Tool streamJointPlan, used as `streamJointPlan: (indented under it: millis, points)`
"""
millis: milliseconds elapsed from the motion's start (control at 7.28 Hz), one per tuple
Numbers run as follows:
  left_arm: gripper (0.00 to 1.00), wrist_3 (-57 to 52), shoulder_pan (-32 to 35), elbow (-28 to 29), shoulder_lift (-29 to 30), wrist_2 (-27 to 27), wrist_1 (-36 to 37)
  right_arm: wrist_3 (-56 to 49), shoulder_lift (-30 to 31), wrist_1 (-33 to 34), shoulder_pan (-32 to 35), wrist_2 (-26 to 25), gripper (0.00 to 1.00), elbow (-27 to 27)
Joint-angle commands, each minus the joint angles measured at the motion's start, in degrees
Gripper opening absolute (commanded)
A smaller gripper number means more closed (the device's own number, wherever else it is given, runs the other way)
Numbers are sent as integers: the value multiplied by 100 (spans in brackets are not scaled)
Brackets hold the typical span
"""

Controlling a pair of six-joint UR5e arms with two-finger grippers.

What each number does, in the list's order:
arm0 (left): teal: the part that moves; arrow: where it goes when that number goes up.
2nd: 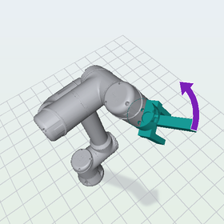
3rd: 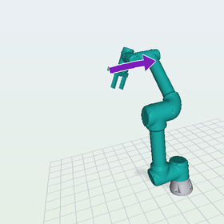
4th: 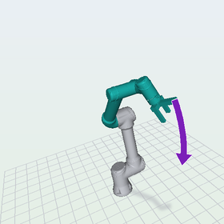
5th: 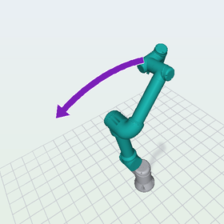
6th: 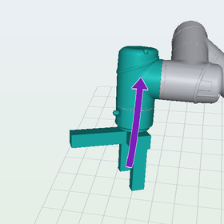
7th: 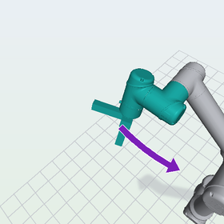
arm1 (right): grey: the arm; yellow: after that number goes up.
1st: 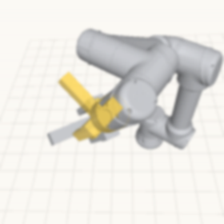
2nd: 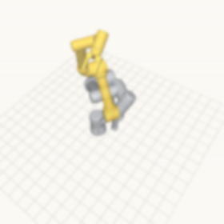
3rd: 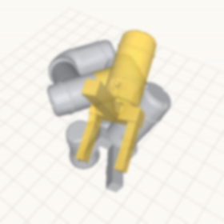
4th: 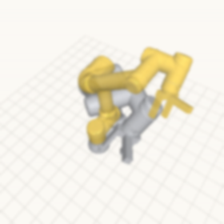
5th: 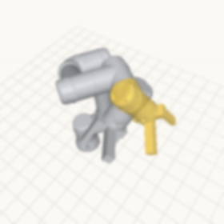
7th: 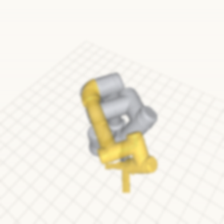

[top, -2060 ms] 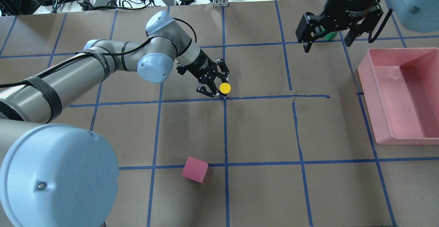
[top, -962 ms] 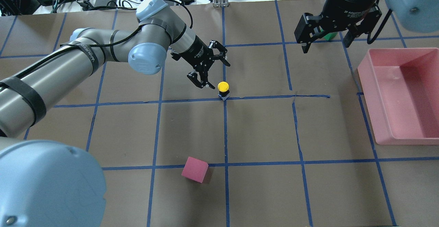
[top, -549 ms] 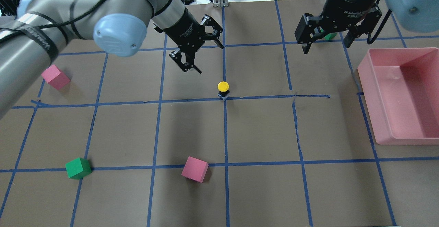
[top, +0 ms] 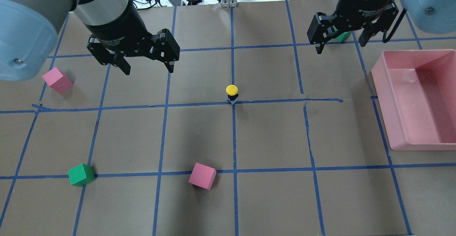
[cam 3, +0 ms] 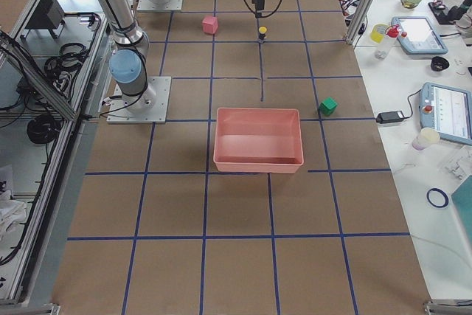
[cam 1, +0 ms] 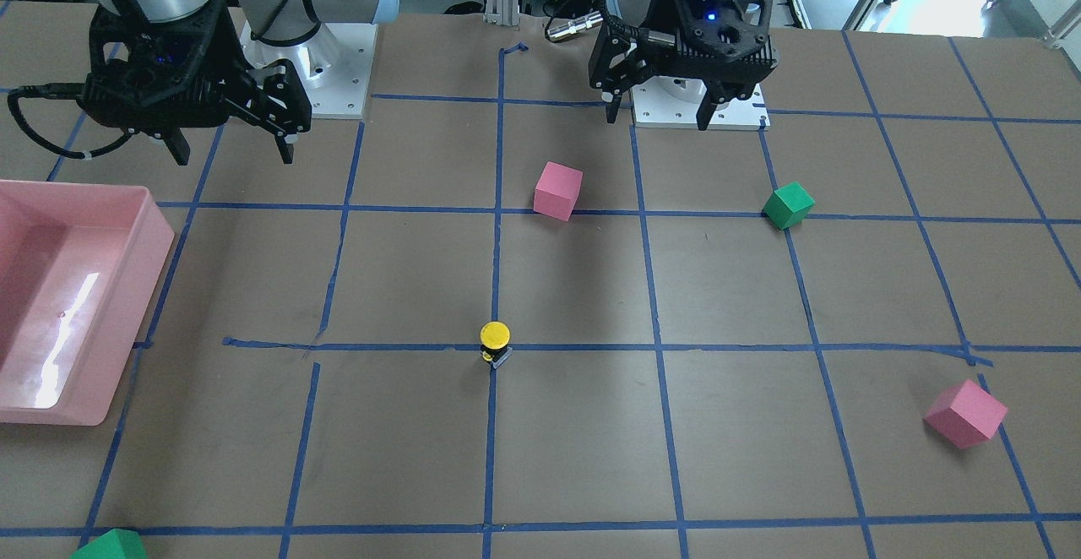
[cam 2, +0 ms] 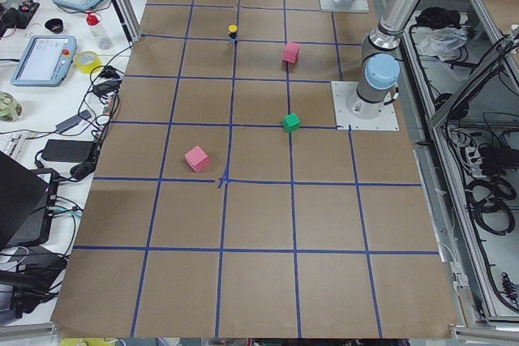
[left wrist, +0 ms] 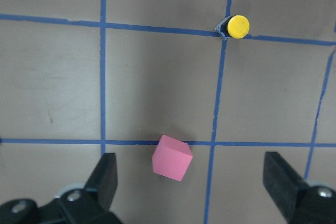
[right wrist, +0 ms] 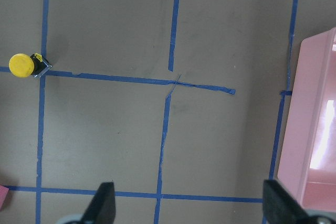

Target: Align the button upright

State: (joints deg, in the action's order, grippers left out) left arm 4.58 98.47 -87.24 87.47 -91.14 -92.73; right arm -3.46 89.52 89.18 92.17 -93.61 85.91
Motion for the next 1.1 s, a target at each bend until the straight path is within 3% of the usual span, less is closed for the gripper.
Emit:
streamJointPlan:
  millis: [0, 412, 962]
  points:
    - [100, -678, -82, -3, -29, -546, 44, 30, -5, -14, 2, 36, 100, -4]
    - [100, -556, -258, 40, 68, 50, 281, 38, -5, -6, 2, 1, 100, -13]
    - [100, -371, -425, -161, 15, 79, 694, 39, -5, 3, 2, 54, 100, -39]
